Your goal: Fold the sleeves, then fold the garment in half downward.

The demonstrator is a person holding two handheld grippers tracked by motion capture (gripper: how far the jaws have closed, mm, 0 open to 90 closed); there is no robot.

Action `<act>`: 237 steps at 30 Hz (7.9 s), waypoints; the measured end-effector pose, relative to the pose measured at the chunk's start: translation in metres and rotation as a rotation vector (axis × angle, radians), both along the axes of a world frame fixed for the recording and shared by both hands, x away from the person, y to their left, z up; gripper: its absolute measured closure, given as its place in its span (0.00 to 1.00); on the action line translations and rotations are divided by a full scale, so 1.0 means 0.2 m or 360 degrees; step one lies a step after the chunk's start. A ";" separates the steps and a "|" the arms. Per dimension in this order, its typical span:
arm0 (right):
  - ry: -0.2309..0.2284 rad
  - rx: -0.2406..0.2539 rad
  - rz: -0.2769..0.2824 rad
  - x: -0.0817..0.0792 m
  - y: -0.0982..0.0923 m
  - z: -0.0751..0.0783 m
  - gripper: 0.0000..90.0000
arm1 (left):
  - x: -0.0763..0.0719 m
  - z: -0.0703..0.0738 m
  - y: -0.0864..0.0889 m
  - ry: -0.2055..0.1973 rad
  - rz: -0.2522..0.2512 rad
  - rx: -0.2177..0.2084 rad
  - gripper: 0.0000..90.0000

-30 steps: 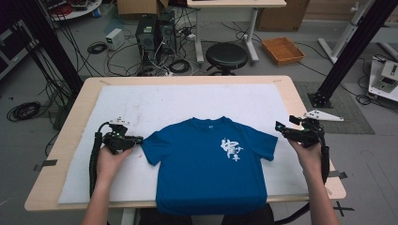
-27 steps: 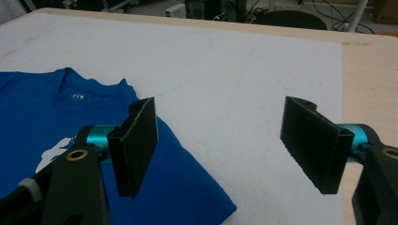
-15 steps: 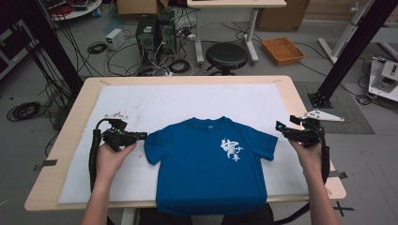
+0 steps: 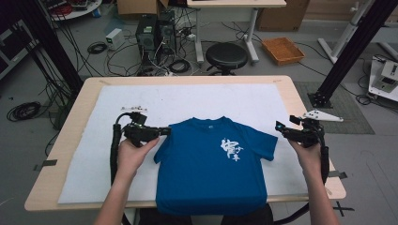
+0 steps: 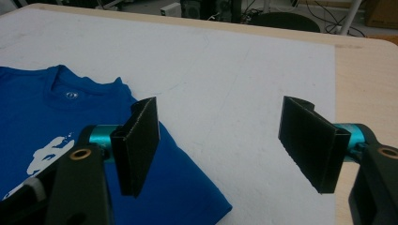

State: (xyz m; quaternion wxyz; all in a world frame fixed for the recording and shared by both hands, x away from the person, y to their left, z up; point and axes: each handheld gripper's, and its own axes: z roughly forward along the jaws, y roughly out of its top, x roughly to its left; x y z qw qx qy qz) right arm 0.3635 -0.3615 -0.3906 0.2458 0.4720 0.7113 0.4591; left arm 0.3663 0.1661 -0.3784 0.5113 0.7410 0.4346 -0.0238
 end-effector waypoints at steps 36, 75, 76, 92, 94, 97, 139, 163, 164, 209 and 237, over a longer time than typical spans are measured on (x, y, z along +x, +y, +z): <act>0.0230 0.0065 -0.0020 0.00 -0.06 -0.12 0.62 | -0.09 -0.06 -0.01 -0.0599 0.0076 0.0295 0.50; 0.0452 -0.0020 0.0086 0.03 0.09 -0.09 0.99 | -0.07 -0.09 0.12 -0.0525 0.0133 0.0307 0.50; 0.0446 -0.0032 0.0095 0.02 0.12 -0.07 0.99 | -0.07 -0.09 0.11 -0.0530 0.0131 0.0310 0.50; 0.0380 -0.0191 0.0212 -0.02 0.65 0.05 1.00 | -0.07 -0.09 0.11 -0.0508 0.0139 0.0307 0.50; 0.0385 -0.0204 0.0220 -0.02 0.70 0.03 1.00 | -0.06 -0.10 0.10 -0.0505 0.0134 0.0311 0.50; 0.0376 -0.0209 0.0229 -0.01 0.76 0.02 1.00 | -0.06 -0.10 0.09 -0.0508 0.0122 0.0318 0.50; 0.0114 0.0001 0.0146 0.01 0.29 0.02 0.31 | -0.11 -0.09 0.14 -0.0585 0.0155 0.0292 0.48; 0.0114 0.0028 0.0114 -0.01 0.23 0.03 0.31 | -0.10 -0.10 0.13 -0.0570 0.0146 0.0292 0.48; 0.0115 0.0024 0.0115 -0.01 0.23 0.03 0.31 | -0.10 -0.10 0.12 -0.0566 0.0154 0.0284 0.48; 0.0362 -0.0033 0.0110 0.31 0.47 -0.19 0.73 | 0.36 -0.24 -0.16 -0.0143 0.0167 0.0477 0.70; 0.0458 -0.0225 0.0266 0.48 0.67 -0.26 0.78 | 0.42 -0.31 -0.19 -0.0120 0.0117 0.0557 0.73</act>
